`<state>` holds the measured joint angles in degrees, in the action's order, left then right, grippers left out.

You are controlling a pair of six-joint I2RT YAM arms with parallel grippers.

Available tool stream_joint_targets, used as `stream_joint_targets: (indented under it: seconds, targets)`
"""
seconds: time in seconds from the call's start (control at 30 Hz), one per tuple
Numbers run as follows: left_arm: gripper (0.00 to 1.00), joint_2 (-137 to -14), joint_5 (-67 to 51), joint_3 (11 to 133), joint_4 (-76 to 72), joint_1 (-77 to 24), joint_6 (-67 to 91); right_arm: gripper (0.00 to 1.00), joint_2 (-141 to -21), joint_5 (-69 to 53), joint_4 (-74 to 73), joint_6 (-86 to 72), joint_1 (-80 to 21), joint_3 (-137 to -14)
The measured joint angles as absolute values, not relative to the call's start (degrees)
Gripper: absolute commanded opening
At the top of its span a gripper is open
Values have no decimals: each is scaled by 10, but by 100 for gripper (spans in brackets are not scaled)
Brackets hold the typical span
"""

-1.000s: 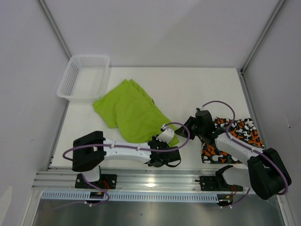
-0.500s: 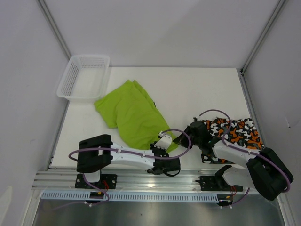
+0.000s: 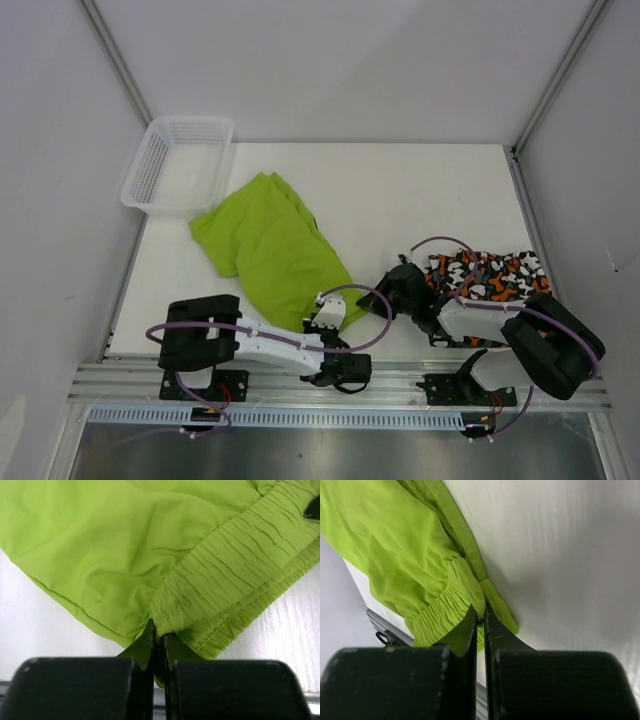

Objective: Fold and stack the shorts
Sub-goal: Fold the shorts

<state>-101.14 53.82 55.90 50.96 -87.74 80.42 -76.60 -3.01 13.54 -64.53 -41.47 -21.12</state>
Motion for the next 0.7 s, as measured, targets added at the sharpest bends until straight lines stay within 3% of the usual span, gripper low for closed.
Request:
stream_joint_targets:
  seconds: [0.4, 0.7]
  targets:
    - [0, -999, 568, 522, 595, -952, 1067, 0, -840, -75, 170, -627, -410, -253]
    - [1, -935, 597, 445, 429, -964, 955, 0, -895, -139, 127, -576, -361, -320]
